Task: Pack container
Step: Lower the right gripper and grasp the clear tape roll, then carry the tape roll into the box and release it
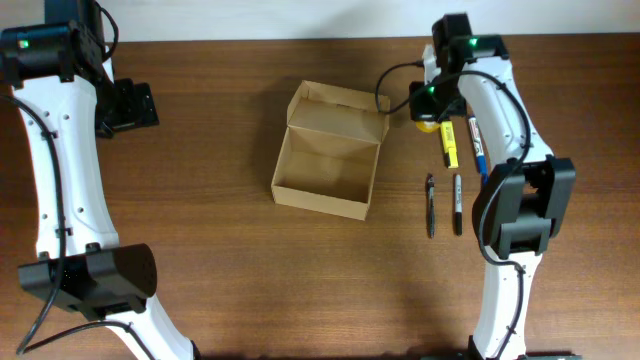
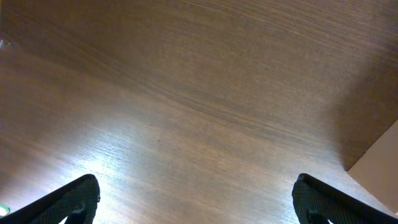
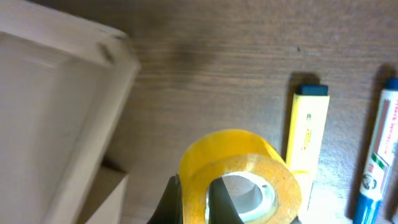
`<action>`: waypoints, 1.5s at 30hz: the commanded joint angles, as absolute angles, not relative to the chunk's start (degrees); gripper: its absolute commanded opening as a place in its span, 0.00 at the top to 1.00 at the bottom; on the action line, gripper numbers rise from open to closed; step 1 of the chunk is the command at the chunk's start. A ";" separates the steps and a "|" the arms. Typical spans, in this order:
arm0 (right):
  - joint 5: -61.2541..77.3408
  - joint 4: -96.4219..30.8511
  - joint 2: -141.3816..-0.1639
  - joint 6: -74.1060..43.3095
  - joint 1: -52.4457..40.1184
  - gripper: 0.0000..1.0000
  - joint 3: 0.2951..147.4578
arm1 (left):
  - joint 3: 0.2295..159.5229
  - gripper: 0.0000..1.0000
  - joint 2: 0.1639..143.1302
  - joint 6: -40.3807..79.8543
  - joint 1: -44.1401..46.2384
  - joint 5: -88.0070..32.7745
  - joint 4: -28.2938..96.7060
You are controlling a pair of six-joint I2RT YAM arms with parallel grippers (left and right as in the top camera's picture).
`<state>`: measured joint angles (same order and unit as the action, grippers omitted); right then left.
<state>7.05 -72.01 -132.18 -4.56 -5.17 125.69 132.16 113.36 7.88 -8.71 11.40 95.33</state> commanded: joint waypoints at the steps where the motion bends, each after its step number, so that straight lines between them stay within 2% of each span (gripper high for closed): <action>1: 9.08 -75.07 -131.83 -4.95 -6.94 0.96 131.94 | 131.81 0.00 112.86 7.40 -8.91 11.81 95.39; 11: 7.31 -89.80 -131.83 -4.49 -17.02 0.96 152.75 | 131.81 0.00 112.86 7.38 -8.91 11.81 95.39; 17: 4.56 -94.08 -131.83 -1.26 -27.00 0.96 156.05 | 131.81 0.00 112.86 7.38 -8.91 11.81 95.39; 23: 2.33 -93.17 -131.85 3.25 -35.83 0.96 152.97 | 131.81 0.00 112.86 7.38 -8.91 11.81 95.39; 27: -0.73 -91.64 -131.85 3.25 -38.02 0.96 148.35 | 131.81 0.00 112.86 7.40 -8.91 11.81 95.39; 45: 1.02 -73.56 -131.90 4.10 -33.23 0.96 122.30 | 131.81 0.00 112.86 7.38 -8.91 11.81 95.39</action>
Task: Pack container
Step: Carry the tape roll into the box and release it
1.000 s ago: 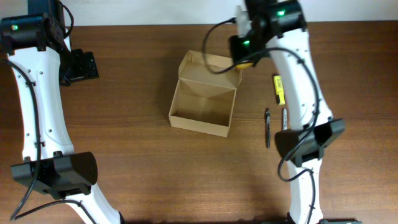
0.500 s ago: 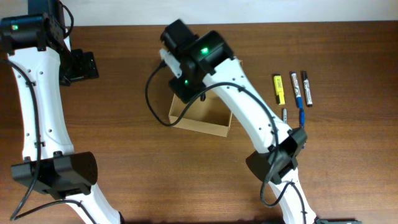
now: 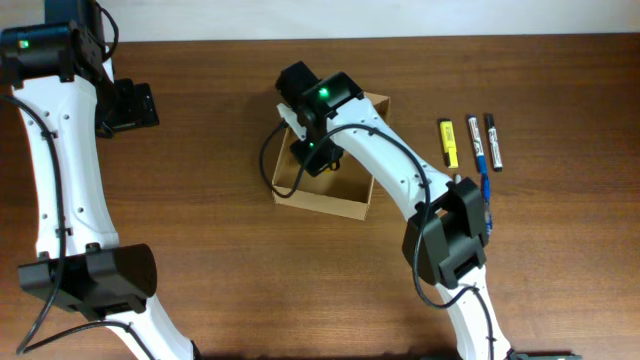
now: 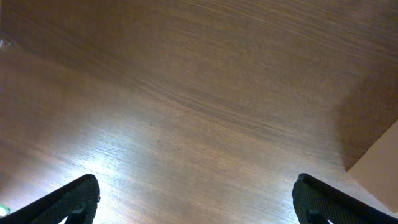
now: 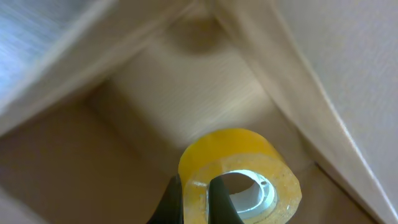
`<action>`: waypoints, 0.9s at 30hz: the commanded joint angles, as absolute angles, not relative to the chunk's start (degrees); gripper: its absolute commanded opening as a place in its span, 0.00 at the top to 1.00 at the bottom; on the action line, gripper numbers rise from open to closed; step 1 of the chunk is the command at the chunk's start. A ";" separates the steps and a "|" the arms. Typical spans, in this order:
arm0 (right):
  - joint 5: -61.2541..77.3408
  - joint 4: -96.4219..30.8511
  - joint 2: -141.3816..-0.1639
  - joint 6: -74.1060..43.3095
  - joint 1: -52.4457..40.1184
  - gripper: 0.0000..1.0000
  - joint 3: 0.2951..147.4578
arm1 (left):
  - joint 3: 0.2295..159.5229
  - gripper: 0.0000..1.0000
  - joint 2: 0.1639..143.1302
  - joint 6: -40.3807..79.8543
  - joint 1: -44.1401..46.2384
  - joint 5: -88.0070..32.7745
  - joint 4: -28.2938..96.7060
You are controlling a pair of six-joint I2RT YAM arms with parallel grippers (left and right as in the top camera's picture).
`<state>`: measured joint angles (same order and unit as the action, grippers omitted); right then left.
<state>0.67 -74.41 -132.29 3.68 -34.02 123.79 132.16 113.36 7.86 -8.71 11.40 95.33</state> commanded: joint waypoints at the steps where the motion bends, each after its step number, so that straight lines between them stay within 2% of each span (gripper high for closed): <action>1: 1.28 -73.10 -131.90 4.10 -32.93 0.96 121.91 | 131.81 0.00 112.86 7.38 -8.91 11.81 95.39; 7: 1.28 -71.88 -132.35 4.08 -32.53 0.96 120.16 | 131.81 0.00 112.86 7.40 -8.91 11.81 95.39; 10: 2.17 -72.16 -133.27 4.10 -32.53 0.93 120.05 | 131.81 0.00 112.86 7.38 -8.91 11.79 95.39; 13: 2.87 -72.42 -133.43 4.08 -32.53 0.72 120.05 | 131.81 0.00 112.86 7.38 -8.91 11.81 95.39; 17: 2.90 -73.87 -132.40 4.10 -32.49 0.60 121.56 | 131.81 0.00 112.86 7.40 -8.91 11.81 95.39; 20: 2.35 -75.00 -130.65 4.08 -32.49 0.43 124.77 | 131.81 0.00 112.86 7.38 -8.91 11.81 95.39; 22: 2.31 -76.47 -129.75 4.03 -32.49 0.42 128.11 | 131.81 0.00 112.86 7.40 -8.91 11.81 95.39; 24: 2.20 -78.61 -129.01 3.49 -32.56 0.48 132.60 | 131.81 0.00 112.86 7.38 -8.91 11.81 95.39; 27: -1.72 -81.91 -128.16 0.40 -32.56 0.48 139.94 | 131.81 0.00 112.86 7.40 -8.91 11.81 95.39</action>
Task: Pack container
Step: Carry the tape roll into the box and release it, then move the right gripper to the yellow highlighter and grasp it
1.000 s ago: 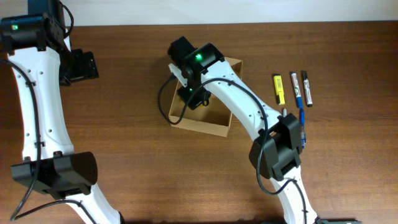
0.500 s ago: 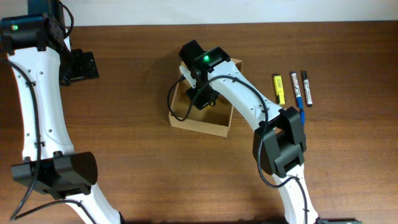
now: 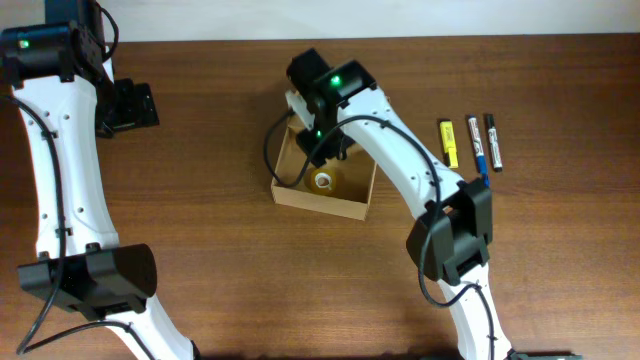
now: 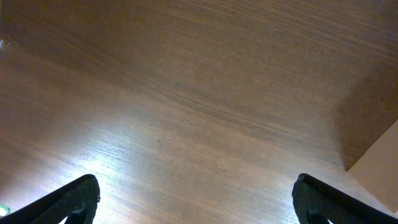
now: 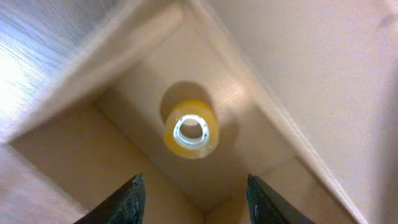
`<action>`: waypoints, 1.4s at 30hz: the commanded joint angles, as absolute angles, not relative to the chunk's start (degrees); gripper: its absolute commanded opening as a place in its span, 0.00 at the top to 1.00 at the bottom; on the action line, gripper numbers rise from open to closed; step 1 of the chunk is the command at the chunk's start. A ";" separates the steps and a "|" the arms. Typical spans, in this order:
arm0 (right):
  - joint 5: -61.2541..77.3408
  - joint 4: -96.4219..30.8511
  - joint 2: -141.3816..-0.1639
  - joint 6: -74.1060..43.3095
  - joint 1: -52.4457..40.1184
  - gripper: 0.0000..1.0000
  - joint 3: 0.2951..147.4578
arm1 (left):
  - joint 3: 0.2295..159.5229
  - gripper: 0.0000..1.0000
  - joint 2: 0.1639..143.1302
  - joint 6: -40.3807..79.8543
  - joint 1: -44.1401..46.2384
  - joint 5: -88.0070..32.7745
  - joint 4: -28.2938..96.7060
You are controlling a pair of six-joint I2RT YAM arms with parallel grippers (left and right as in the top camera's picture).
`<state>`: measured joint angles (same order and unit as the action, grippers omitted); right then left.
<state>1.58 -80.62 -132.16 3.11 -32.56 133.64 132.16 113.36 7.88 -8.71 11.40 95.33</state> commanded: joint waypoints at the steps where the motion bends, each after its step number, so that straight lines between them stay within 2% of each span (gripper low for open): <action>1: -3.40 -83.09 -127.92 -0.40 -32.51 0.48 142.69 | 131.81 0.00 112.86 7.38 -8.91 11.81 95.39; 4: -8.80 -87.13 -127.83 -3.95 -31.99 0.34 152.20 | 131.81 0.00 112.86 7.38 -8.91 11.81 95.39; 8: -11.73 -90.78 -127.74 -7.68 -28.99 0.34 160.05 | 131.81 0.00 112.86 7.38 -8.91 11.81 95.39; 13: -12.08 -93.65 -128.07 -9.34 -20.58 0.33 159.54 | 131.81 0.00 112.86 7.38 -8.91 11.81 95.39; 20: -6.15 -92.44 -128.95 -9.30 -6.04 0.33 152.24 | 131.81 0.00 112.86 7.38 -8.91 11.81 95.39; 24: -1.26 -92.14 -130.85 -7.51 -1.13 0.33 145.73 | 131.81 0.00 112.86 7.40 -8.91 11.81 95.39; 29: -0.14 -88.71 -131.90 -5.87 0.45 0.39 135.17 | 131.81 0.00 112.86 7.38 -8.91 11.81 95.39; 42: 2.68 -73.87 -132.38 -0.03 0.08 0.39 115.11 | 131.81 0.00 112.86 7.38 -8.91 11.81 95.39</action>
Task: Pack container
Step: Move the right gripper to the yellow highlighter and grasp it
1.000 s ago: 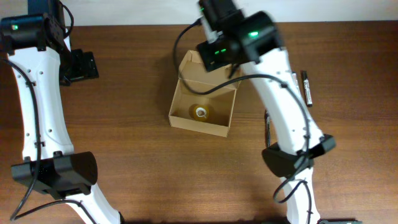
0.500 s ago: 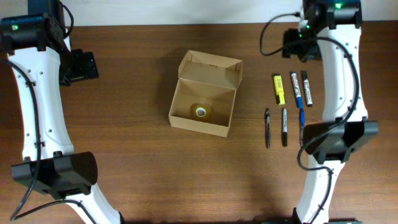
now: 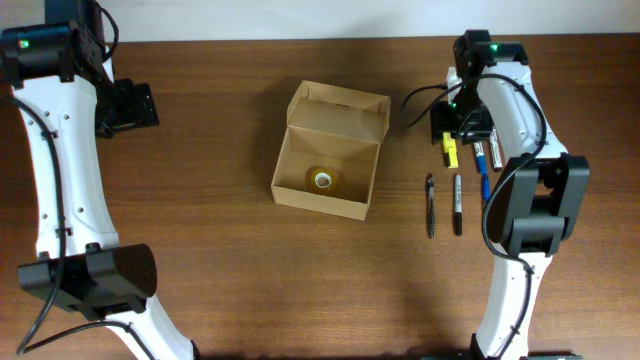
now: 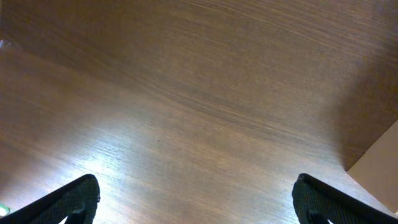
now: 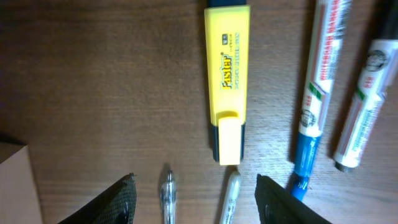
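Observation:
The open cardboard box (image 3: 360, 205) stands mid-table with a yellow tape roll (image 3: 323, 180) lying on its floor. To its right lie a yellow highlighter (image 5: 227, 81), a blue marker (image 5: 314, 93), a black-capped marker (image 5: 367, 93) and two pens (image 3: 430, 205). My right gripper (image 5: 202, 205) hovers open above the highlighter's lower end and the pen tips, holding nothing. Far left of the box, my left gripper (image 4: 196, 202) is open over bare wood.
The box's raised lid flap (image 3: 340, 110) stands at its far side. A corner of the box (image 4: 380, 167) shows at the right edge of the left wrist view. The table's far edge (image 3: 250, 40) runs along the top.
My right gripper, then open above the tape roll in the box, is now over the highlighter and pens to the right. The roll stays in the box. The left arm is unchanged.
My right gripper was shut on the tape roll beside the highlighter, right of the box. Then it held the roll down inside the box. Then it was open with the roll lying on the box floor. Now it is back over the pens.

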`<action>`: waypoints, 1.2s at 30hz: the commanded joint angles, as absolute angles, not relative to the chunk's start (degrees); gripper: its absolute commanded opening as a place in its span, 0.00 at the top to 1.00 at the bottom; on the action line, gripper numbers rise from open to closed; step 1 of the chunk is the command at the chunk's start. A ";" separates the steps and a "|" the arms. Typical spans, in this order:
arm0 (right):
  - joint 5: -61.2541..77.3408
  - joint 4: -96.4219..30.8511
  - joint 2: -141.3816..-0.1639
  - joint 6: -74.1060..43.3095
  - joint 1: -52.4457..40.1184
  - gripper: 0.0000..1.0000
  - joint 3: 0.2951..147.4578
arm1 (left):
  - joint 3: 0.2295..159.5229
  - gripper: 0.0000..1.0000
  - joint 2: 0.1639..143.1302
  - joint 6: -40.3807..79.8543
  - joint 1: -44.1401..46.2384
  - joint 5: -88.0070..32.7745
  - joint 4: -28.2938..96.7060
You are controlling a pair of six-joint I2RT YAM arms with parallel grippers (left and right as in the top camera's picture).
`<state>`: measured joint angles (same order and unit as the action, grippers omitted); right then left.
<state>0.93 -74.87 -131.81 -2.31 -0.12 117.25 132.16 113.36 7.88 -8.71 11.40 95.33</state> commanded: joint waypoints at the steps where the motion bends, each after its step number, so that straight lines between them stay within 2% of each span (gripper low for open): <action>1: 2.81 -73.43 -132.70 0.54 0.05 0.39 114.52 | 131.81 0.00 112.86 7.40 -8.91 11.81 95.39; 23: 1.69 -68.03 -140.03 1.28 0.08 0.41 113.91 | 131.81 0.00 112.86 7.40 -8.91 11.81 95.39; 26: 1.23 -67.68 -140.05 1.06 0.08 0.45 113.89 | 131.81 0.00 112.86 7.38 -8.91 11.81 95.39; 28: 1.28 -67.20 -140.05 0.91 0.08 0.53 113.89 | 131.81 0.00 112.86 7.38 -8.91 11.81 95.39; 30: 1.26 -66.87 -140.05 -0.27 0.08 0.68 113.89 | 131.81 0.00 112.86 7.40 -8.91 11.81 95.39; 36: 1.28 -66.59 -140.05 -2.00 0.10 0.92 113.89 | 131.81 0.00 112.86 7.40 -8.91 11.81 95.39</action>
